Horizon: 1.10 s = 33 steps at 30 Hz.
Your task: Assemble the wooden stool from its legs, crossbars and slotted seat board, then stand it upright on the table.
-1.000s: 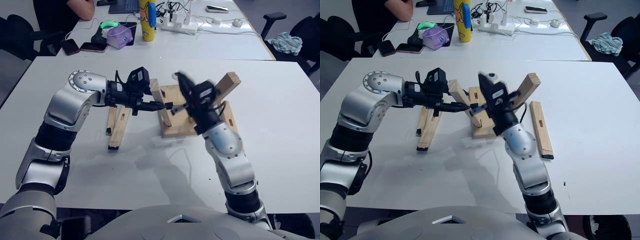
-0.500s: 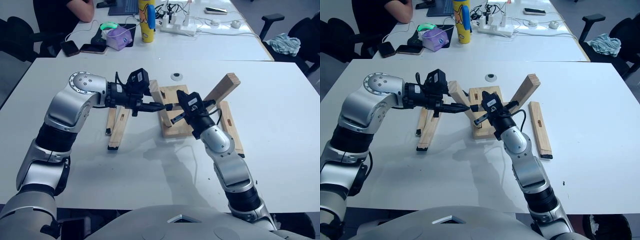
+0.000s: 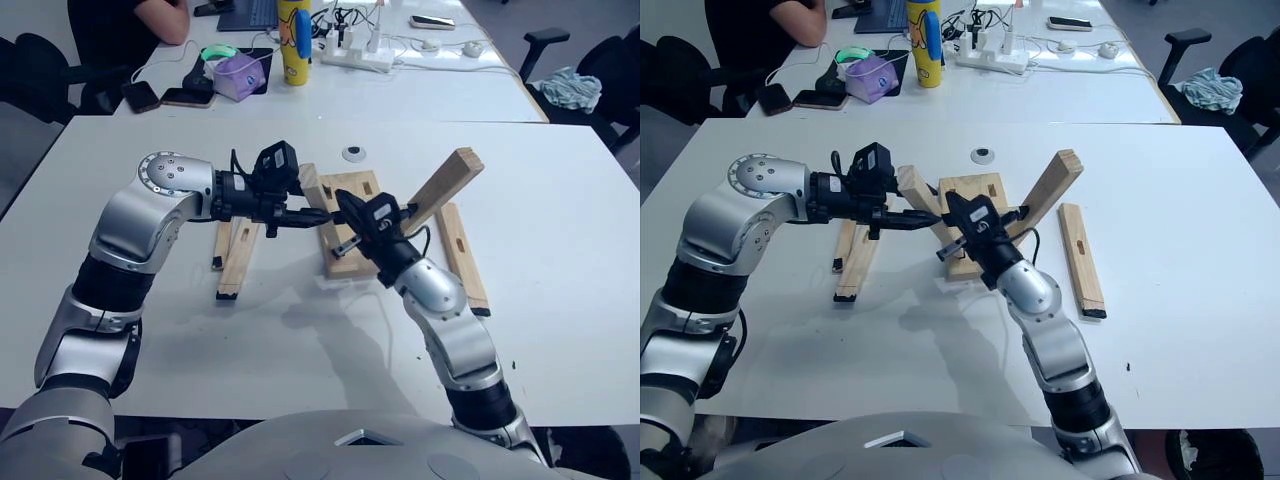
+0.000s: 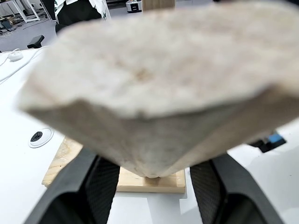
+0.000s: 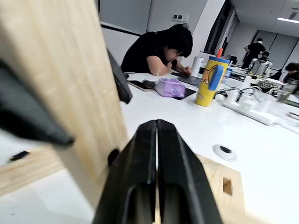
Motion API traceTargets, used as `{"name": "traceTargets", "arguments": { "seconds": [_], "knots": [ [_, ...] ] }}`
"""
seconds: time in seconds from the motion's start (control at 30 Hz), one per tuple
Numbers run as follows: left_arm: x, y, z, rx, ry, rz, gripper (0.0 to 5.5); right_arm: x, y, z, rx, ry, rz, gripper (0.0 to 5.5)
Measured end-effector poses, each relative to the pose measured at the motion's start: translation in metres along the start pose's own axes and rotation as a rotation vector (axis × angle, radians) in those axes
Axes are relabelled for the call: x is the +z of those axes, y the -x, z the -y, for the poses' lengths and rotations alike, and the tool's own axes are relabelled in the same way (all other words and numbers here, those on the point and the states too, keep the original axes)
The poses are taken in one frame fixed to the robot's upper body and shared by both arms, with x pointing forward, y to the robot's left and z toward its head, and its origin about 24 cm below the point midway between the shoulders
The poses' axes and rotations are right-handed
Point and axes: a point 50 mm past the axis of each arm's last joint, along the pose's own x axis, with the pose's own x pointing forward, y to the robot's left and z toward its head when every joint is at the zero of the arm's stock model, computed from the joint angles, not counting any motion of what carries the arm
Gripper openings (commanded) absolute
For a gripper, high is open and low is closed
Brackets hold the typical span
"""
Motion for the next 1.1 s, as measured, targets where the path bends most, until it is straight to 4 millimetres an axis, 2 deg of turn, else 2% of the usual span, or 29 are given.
{"name": "traceTargets", "arguments": {
  "seconds": [0.1, 0.2, 0.27, 0.4, 0.47, 0.53, 0.6, 0.7, 0.83, 1.1],
  "knots": [
    [-0.001, 0.001, -0.001, 0.004, 0.004, -0.007, 2.07, -0.014, 0.039, 0.013, -0.027, 0.037, -0.009, 0.00],
    [-0.002, 0.003, -0.002, 0.004, 0.006, -0.013, 2.07, -0.012, 0.051, 0.012, 0.008, 0.083, 0.015, 0.00],
    [-0.002, 0.003, -0.002, 0.002, 0.007, -0.015, 2.07, -0.019, 0.052, 0.007, 0.063, 0.106, -0.017, 0.00],
    [0.000, 0.002, -0.006, -0.014, 0.008, -0.027, 2.07, -0.064, 0.043, -0.002, 0.060, 0.075, -0.248, 0.00],
    [0.003, 0.001, -0.009, -0.032, -0.001, -0.041, 2.07, -0.075, 0.030, -0.004, 0.012, 0.050, -0.279, 0.00],
    [0.005, -0.001, -0.011, -0.049, -0.014, -0.060, 2.07, -0.076, 0.015, -0.005, -0.031, 0.047, -0.254, 0.00],
    [0.006, -0.003, -0.012, -0.058, -0.023, -0.068, 2.07, -0.080, 0.011, -0.004, -0.061, 0.051, -0.260, 0.00],
    [0.008, -0.005, -0.014, -0.071, -0.037, -0.081, 2.07, -0.087, 0.008, -0.004, -0.103, 0.065, -0.305, 0.00],
    [0.012, -0.008, -0.014, -0.077, -0.059, -0.092, 2.07, -0.086, 0.000, -0.004, -0.141, 0.123, -0.370, 0.00],
    [0.015, -0.015, -0.013, -0.081, -0.070, -0.081, 2.07, -0.083, -0.002, -0.005, -0.151, 0.173, -0.422, 0.00]
  ]
}}
